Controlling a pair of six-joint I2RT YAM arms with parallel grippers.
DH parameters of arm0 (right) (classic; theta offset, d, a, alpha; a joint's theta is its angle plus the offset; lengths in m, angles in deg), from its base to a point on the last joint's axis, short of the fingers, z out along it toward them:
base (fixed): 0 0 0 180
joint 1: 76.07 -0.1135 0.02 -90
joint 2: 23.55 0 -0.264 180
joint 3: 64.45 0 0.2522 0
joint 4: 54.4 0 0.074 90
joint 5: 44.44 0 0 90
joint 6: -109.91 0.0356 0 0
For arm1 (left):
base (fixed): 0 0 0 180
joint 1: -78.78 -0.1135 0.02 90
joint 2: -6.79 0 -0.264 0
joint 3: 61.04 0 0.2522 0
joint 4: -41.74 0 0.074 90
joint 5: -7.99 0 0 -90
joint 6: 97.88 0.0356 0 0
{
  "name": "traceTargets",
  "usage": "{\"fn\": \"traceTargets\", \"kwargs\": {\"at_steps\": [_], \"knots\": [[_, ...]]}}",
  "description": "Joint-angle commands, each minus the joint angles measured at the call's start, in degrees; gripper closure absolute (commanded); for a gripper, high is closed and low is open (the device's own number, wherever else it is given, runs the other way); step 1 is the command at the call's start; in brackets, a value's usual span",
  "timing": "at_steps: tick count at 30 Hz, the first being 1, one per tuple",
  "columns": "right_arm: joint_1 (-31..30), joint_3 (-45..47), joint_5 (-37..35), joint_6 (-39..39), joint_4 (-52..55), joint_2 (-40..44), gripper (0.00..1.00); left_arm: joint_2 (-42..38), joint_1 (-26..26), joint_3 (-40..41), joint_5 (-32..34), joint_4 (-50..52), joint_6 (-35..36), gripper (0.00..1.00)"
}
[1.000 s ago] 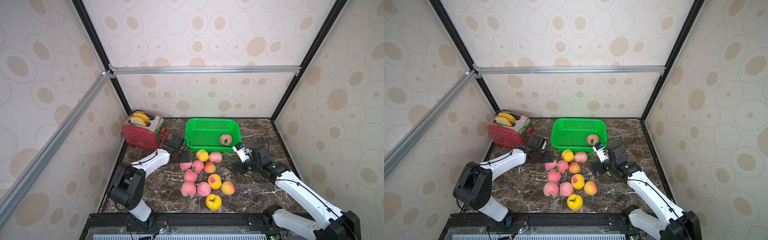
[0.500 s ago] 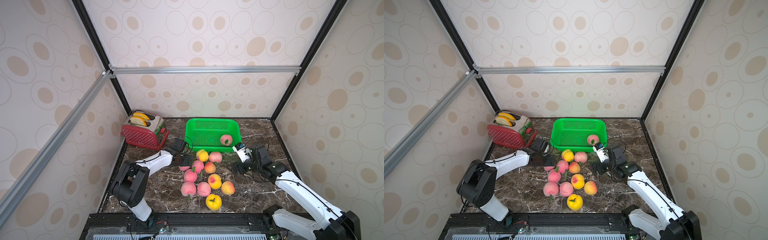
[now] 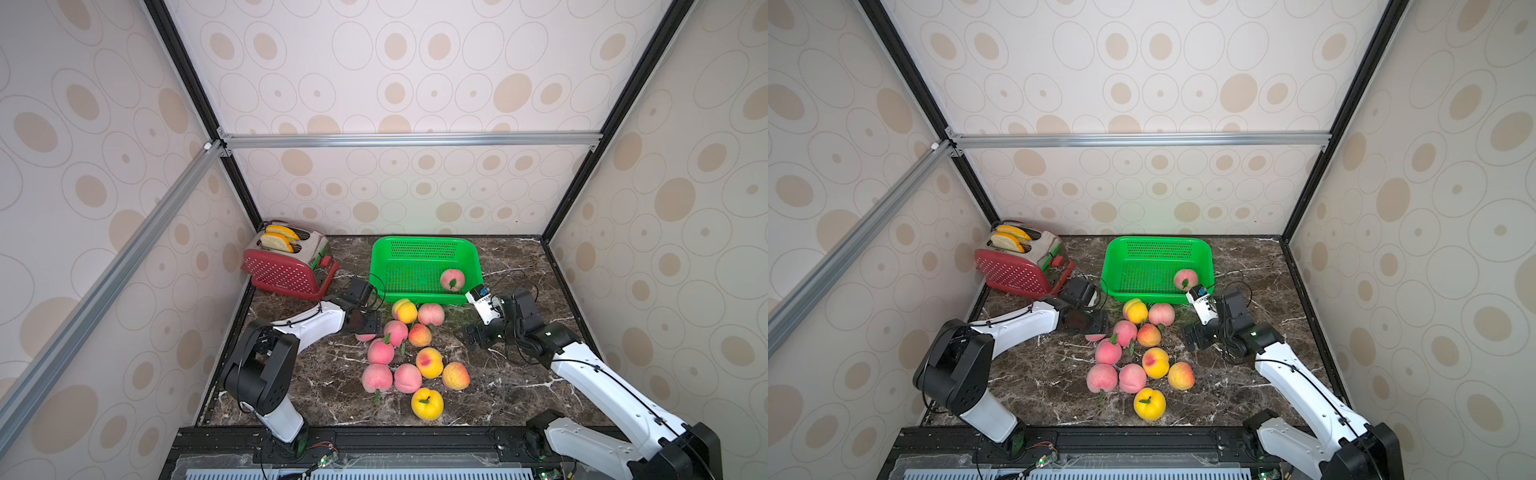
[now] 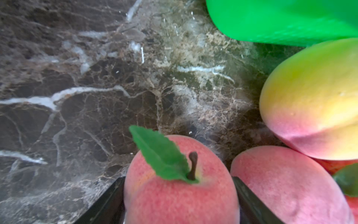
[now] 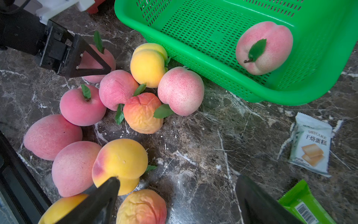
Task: Put the peaches into the basket
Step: Pick up the peach from the center of the board.
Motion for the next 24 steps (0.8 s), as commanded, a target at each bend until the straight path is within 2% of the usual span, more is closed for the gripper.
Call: {"fn": "traceTargets", "kwargs": {"at_steps": [1,9,15,24], "knots": [[-0.35,0.13,-1.87,0.49,0.26,1.36,0.01,-1.53,0.34,-0.94,1.33,1.80,0.33,0.34],[-0.32,-0.57,-3.53,-0.34,1.45,2.68,0.01,-6.65,0.29,-5.73,5.87,8.15,3.27,0.34],[-0.19,-0.52,-5.83,0.27,1.55,4.63,0.01,-8.14,0.31,-14.85,6.73,12.78,5.58,0.35],[-0.16,-1.34,-9.60,1.58,1.57,5.96,0.00,3.43,0.55,-36.92,6.87,18.08,7.78,0.34]]}}
